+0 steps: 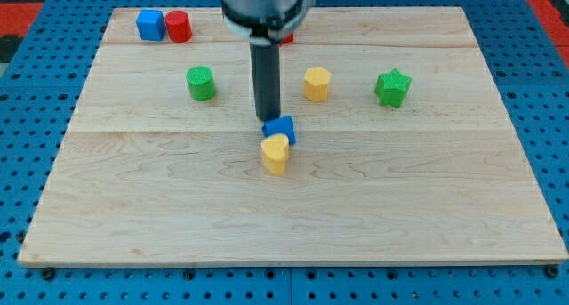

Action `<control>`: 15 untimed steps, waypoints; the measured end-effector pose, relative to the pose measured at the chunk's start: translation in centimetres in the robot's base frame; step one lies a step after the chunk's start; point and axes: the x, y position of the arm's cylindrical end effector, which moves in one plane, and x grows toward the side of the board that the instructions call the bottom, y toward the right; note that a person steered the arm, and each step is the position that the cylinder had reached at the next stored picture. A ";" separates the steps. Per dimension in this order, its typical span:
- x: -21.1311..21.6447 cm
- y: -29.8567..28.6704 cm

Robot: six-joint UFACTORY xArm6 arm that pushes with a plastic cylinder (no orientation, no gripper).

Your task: Move the yellow hexagon closer to the yellow heart

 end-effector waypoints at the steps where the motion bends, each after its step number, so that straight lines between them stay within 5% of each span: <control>1: 1.8 0.1; 3: -5.0 8.5; 6: -13.8 9.4; 7: -14.0 5.6; 9: -5.4 2.1; 11: -8.1 1.1; 15: 1.6 -1.6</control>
